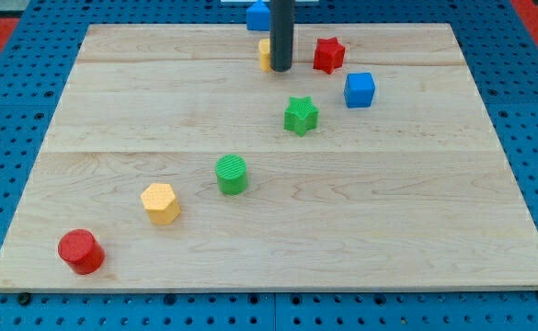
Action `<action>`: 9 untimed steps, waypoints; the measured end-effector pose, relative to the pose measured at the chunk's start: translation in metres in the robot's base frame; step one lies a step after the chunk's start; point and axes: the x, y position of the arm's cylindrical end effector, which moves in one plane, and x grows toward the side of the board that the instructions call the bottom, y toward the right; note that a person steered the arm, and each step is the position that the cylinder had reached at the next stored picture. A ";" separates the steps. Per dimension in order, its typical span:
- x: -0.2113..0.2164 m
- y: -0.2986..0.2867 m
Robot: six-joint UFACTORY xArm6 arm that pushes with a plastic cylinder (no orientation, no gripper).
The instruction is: Push the red star closer to blue cube
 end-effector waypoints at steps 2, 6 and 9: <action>-0.029 0.021; 0.007 0.133; 0.004 0.136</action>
